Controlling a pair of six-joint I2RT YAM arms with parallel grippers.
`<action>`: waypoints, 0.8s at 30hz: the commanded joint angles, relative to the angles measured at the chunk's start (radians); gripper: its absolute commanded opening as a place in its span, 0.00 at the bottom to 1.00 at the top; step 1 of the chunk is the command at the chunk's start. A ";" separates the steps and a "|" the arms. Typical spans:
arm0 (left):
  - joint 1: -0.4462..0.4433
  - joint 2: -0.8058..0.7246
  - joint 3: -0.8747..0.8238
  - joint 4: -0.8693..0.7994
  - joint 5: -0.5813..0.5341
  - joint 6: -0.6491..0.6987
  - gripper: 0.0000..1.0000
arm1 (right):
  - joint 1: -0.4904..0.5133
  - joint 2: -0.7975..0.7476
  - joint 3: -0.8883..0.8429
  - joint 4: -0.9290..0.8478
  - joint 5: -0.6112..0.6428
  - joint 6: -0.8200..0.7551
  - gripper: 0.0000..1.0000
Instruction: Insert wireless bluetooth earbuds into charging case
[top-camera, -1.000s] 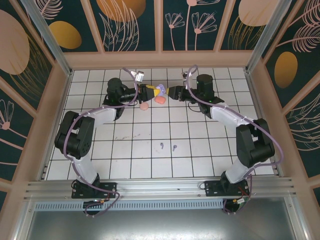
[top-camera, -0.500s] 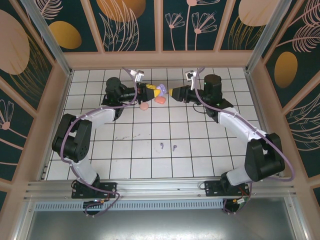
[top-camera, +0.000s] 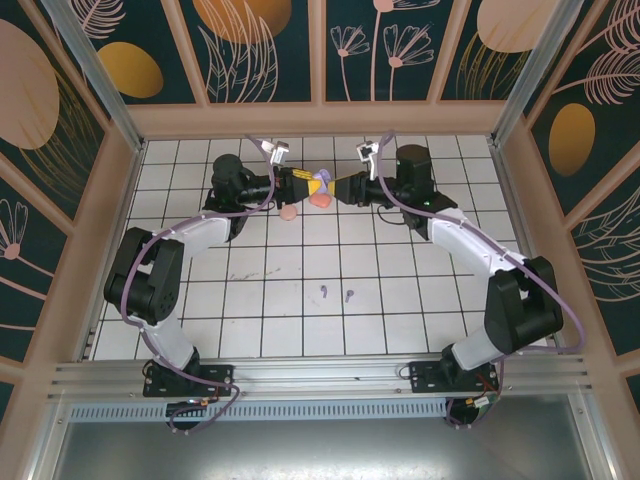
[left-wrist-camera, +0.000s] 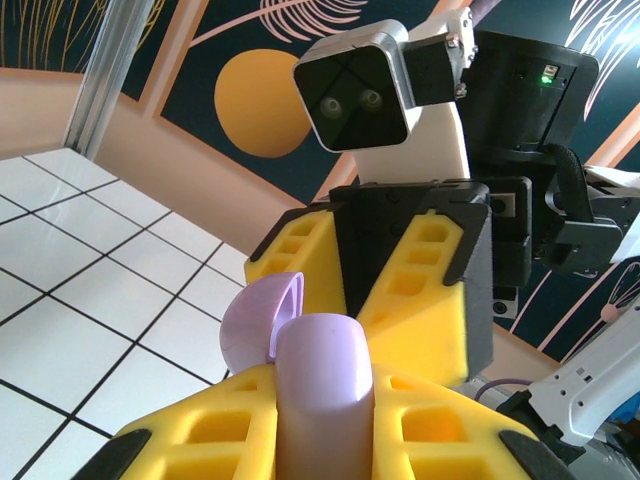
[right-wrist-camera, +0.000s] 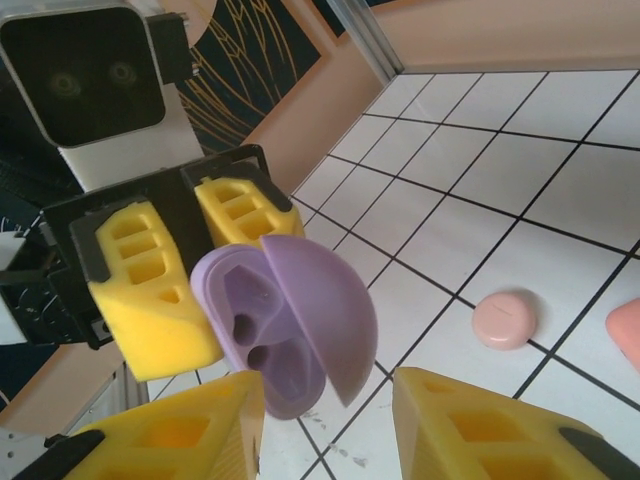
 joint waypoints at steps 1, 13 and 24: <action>-0.004 -0.024 0.020 0.009 0.020 0.025 0.00 | 0.005 0.022 0.045 -0.006 0.004 -0.023 0.38; -0.010 -0.022 0.026 -0.002 0.027 0.031 0.00 | 0.007 0.067 0.090 -0.018 0.011 -0.016 0.30; -0.014 -0.020 0.030 -0.014 0.020 0.039 0.00 | 0.036 0.089 0.129 -0.051 0.011 -0.035 0.07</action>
